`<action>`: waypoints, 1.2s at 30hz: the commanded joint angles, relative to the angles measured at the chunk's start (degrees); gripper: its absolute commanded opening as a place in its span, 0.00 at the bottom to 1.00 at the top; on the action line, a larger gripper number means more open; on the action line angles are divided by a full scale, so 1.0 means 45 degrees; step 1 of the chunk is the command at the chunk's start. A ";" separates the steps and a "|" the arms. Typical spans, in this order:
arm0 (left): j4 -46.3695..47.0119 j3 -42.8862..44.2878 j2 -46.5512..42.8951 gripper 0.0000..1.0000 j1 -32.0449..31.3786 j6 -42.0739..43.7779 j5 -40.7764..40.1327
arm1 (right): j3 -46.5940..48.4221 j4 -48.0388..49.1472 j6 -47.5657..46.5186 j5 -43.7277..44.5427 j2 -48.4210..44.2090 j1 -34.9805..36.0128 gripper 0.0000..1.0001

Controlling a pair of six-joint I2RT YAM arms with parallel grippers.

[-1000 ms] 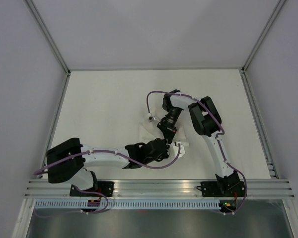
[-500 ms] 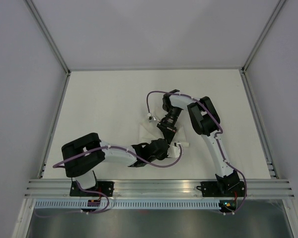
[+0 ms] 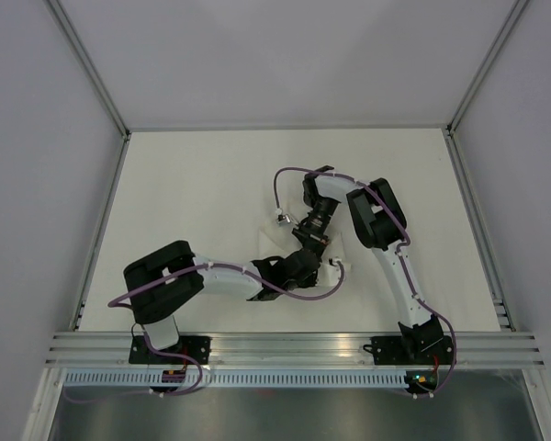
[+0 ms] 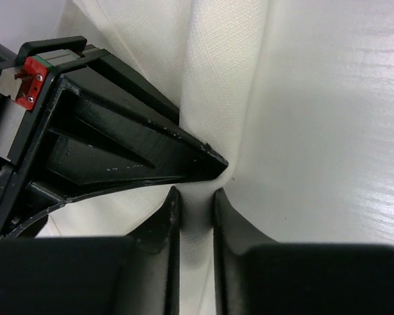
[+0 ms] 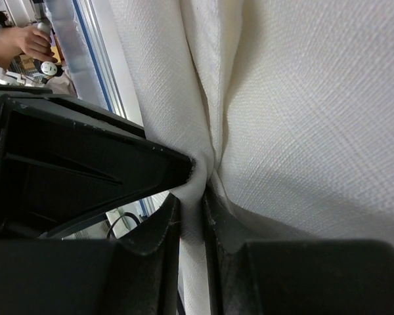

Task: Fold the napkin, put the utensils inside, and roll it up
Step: Roll the napkin with the utensil

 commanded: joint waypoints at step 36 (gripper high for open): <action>-0.7194 0.4362 0.3181 0.02 0.4297 -0.2292 1.1952 | -0.8436 0.9730 -0.1429 -0.2450 -0.9543 -0.6474 0.59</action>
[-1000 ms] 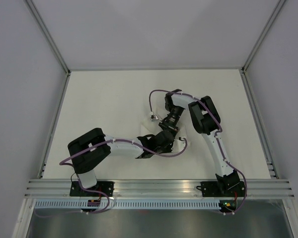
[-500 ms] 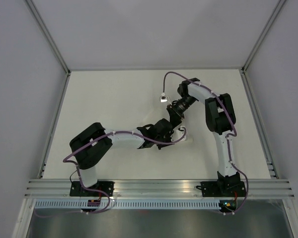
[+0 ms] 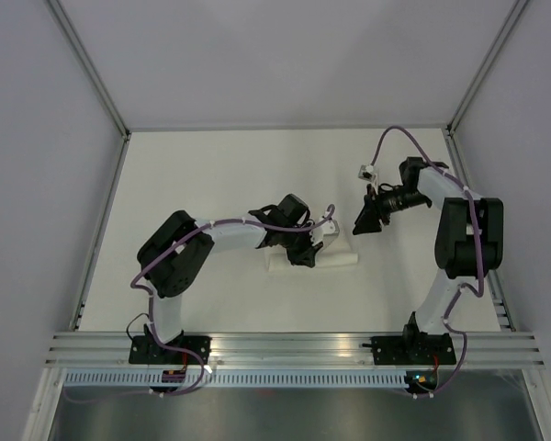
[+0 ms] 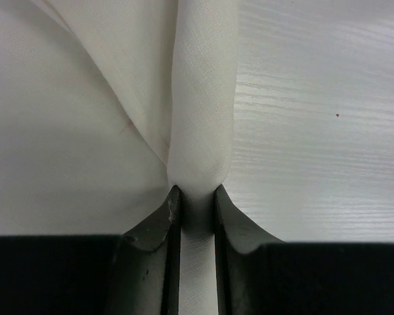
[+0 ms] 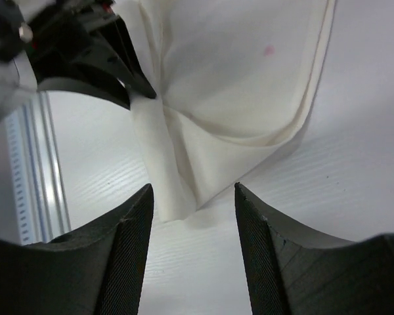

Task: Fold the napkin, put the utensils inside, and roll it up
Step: Roll the napkin with the utensil

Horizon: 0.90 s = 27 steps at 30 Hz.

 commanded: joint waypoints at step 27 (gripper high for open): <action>-0.5107 0.2555 0.3818 0.02 0.2270 -0.0333 0.5578 | -1.0998 1.2749 0.1358 0.7396 -0.9658 0.7834 0.69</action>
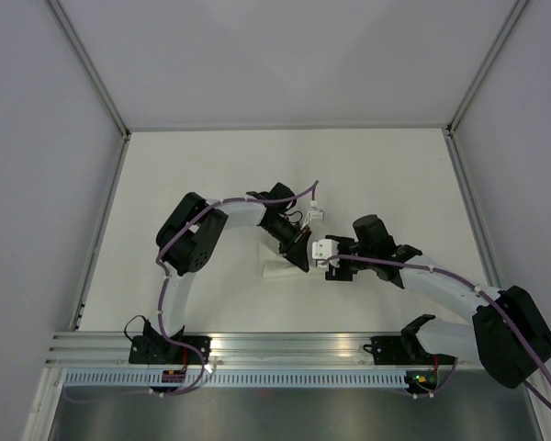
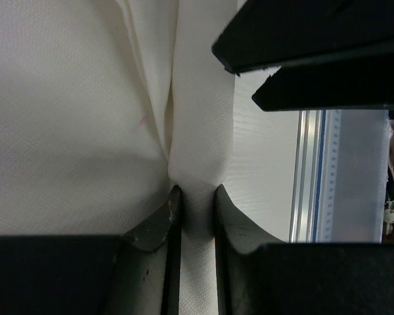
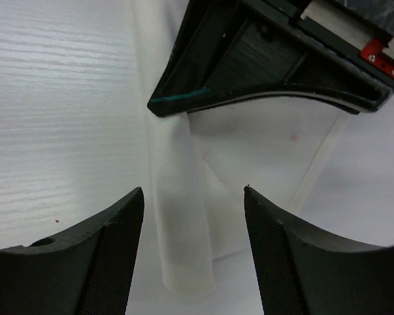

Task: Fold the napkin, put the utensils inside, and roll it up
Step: Roll the napkin with the utensil

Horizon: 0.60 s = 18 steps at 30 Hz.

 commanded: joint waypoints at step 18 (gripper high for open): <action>-0.1423 0.0007 0.0383 0.02 0.0065 0.0791 -0.1461 | -0.0706 0.2595 -0.0480 0.2640 0.1947 0.1757 0.34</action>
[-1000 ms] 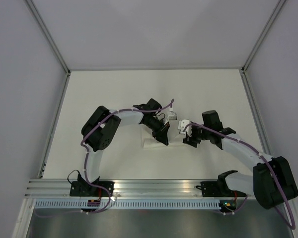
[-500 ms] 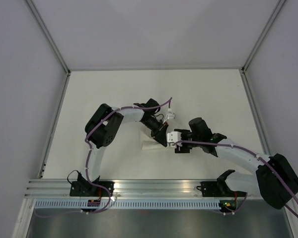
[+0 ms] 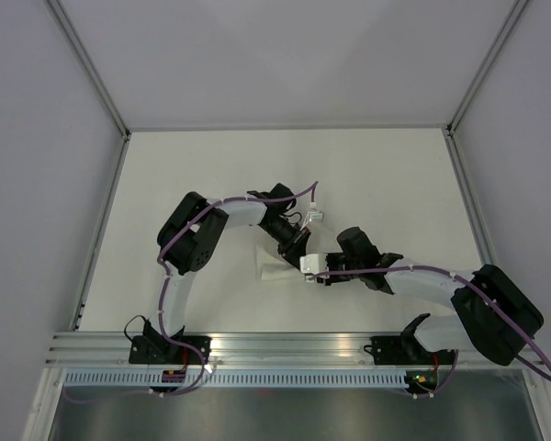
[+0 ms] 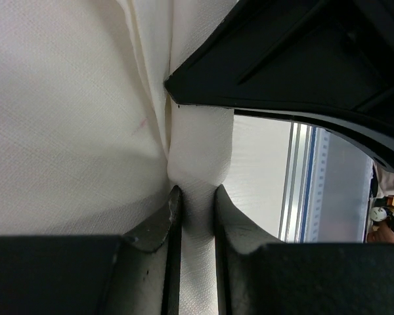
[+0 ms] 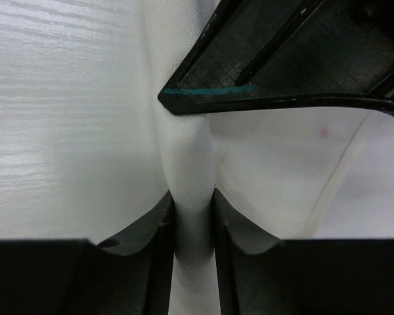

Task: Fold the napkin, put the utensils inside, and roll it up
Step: Roll the napkin with the utensil

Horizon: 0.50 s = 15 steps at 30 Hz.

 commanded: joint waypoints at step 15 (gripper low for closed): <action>0.1374 0.0418 -0.2624 0.36 0.0284 -0.1009 -0.3267 | 0.3338 -0.5772 -0.0195 -0.1014 0.2423 0.0009 0.17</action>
